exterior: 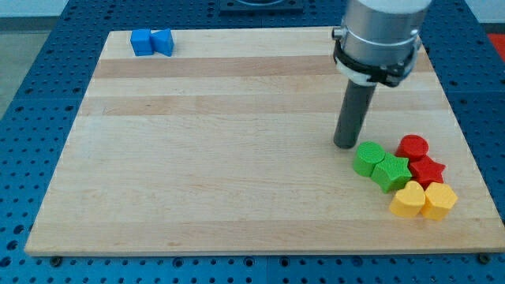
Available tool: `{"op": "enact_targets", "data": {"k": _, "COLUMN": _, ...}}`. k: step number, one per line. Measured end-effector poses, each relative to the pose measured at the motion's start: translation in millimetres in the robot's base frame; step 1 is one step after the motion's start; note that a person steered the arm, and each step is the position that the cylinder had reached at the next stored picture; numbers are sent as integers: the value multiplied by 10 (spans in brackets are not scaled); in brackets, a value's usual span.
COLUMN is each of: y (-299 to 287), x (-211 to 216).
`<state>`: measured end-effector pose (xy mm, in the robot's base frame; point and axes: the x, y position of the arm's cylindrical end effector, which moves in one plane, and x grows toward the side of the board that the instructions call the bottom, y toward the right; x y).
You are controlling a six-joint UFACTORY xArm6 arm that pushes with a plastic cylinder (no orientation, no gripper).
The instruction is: Move your arm towards the blue blocks
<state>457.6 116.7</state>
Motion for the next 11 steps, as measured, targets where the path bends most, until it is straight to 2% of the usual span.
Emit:
{"op": "enact_targets", "data": {"k": 3, "y": -580, "x": -1557}}
{"op": "enact_targets", "data": {"k": 6, "y": -1627, "x": -2657}}
{"op": "enact_targets", "data": {"k": 11, "y": -2708, "x": -2664}}
